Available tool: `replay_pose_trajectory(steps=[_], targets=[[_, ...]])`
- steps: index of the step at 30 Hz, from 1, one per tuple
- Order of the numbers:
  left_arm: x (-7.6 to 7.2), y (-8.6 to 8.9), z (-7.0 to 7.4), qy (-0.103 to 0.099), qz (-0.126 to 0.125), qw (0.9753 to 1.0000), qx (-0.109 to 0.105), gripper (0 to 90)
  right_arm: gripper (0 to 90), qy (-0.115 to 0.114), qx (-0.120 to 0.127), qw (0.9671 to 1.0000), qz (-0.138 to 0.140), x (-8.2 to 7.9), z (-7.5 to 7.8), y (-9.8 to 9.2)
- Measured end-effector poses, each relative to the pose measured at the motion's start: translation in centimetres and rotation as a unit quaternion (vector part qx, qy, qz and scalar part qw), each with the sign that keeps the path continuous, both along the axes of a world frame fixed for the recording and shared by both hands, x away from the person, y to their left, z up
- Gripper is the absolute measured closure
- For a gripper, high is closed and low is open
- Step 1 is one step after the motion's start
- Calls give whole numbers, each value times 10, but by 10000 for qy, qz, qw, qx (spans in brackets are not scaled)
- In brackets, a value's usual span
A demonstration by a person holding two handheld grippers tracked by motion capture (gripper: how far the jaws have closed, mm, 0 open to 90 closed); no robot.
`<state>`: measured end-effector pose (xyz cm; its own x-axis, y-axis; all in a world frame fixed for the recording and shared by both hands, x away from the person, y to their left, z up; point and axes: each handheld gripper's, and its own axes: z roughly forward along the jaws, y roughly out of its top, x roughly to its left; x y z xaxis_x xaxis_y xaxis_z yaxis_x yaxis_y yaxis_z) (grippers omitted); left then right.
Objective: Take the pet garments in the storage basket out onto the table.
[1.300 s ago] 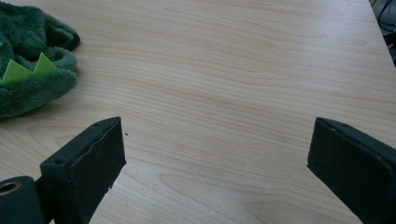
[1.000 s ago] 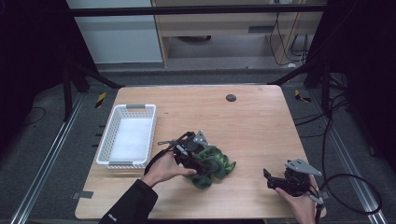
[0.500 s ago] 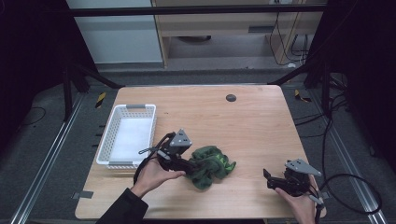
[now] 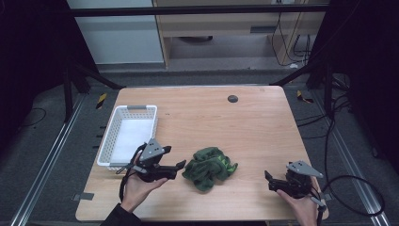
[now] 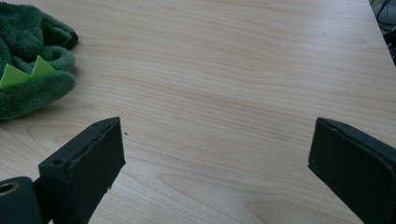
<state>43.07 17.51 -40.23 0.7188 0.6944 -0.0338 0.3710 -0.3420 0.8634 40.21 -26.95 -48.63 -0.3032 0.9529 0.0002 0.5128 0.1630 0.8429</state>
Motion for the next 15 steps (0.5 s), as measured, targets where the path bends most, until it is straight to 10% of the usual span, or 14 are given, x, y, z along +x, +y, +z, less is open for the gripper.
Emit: replay_pose_trajectory(steps=[15], targets=[[-20, 45, -31, 49, 701, 9971, -294, 283, 40, 48, -14, 10000, 49, -2, -2, 2]])
